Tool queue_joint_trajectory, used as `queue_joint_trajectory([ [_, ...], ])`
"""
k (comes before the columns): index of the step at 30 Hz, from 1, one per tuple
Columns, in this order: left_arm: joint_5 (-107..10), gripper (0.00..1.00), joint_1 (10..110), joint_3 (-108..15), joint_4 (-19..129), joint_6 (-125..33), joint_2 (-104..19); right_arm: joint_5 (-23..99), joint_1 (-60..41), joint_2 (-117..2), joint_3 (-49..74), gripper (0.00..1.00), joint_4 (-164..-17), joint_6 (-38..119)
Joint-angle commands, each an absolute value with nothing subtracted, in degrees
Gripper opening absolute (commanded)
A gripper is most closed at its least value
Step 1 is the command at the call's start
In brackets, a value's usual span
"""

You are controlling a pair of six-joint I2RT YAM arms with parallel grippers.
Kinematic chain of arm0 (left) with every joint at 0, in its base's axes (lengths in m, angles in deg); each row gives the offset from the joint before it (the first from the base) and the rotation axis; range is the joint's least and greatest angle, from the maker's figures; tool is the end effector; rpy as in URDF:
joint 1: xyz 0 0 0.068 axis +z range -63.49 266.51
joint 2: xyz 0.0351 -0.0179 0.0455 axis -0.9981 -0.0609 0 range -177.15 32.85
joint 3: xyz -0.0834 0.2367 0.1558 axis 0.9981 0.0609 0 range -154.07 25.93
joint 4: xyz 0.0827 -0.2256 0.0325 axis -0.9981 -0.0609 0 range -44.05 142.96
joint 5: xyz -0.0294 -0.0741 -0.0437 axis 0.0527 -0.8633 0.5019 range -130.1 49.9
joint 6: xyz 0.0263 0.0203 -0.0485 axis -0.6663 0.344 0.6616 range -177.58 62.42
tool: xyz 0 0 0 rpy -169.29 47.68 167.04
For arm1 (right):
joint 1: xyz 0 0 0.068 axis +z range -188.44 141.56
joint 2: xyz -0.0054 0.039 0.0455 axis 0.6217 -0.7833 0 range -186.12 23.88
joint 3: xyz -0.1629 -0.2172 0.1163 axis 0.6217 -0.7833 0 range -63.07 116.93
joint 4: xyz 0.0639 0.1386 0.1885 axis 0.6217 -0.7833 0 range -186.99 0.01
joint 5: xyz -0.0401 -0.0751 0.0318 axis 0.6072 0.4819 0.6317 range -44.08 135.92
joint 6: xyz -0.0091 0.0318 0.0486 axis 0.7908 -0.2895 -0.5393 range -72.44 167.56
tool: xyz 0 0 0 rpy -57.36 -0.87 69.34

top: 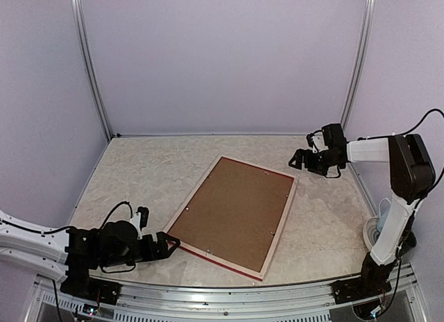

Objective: Put the photo into the frame
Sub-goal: Rotate the fastener on the backboard.

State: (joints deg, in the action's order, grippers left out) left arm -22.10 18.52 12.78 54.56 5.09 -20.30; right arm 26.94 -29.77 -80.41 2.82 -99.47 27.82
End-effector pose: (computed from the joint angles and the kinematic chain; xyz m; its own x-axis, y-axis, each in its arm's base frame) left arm 0.0678 -0.1324 0.1738 -0.8095 -0.2519 -0.5303 0.1563 0.7782 -0.6083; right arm 0.3745 0.0710 0.2145 -0.8112 0.1996 -0.5497 -0.0893 0.8867 0.4537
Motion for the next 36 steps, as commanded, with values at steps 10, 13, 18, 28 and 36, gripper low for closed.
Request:
queue_joint_trajectory([
  [10,-21.28,0.99,17.92,11.67,68.38,6.79,-33.33,17.04,-30.62,-91.44,10.59,0.99,-96.43,28.11],
  [13,-21.04,0.99,18.29,9.89,69.12,6.09,-37.86,14.52,-30.57,-92.7,9.85,0.99,-95.59,27.57],
  [18,-22.27,0.99,21.53,9.46,71.2,6.03,-40.9,12.64,-29.87,-91.71,6.02,0.99,-93.31,27.71],
  [28,-25.67,0.99,29.99,8.77,69.84,1.36,-38.8,13.67,-28.07,-84.35,-5.94,0.99,-88.32,27.59],
  [36,-29.0,0.99,35.69,6.79,69.16,-2.78,-41.87,16.46,-24.92,-77.94,-15.27,0.99,-87.17,27.72],
])
